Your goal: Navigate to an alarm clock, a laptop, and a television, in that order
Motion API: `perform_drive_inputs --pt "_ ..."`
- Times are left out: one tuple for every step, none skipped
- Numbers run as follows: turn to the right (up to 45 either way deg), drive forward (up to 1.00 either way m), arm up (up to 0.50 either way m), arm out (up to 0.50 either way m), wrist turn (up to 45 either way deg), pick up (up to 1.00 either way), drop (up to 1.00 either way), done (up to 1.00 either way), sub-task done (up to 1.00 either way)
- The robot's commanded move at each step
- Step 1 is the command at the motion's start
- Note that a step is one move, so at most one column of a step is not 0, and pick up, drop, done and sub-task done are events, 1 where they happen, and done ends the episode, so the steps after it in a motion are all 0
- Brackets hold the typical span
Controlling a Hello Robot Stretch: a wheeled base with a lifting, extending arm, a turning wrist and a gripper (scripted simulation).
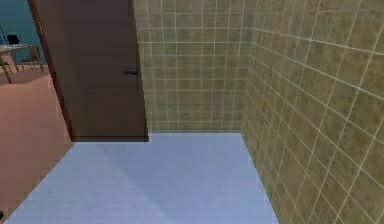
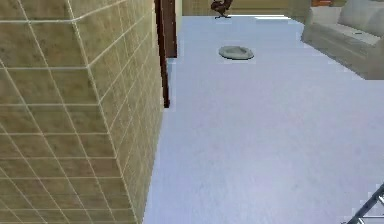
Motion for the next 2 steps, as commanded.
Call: perform_drive_inputs --pt "0.0 0.75 0.00 0.00 0.0 0.00 0.00 0.00 0.00" --pt "-27.0 0.00 0.00 0.00 0.0 0.00 0.00 0.00 0.00"
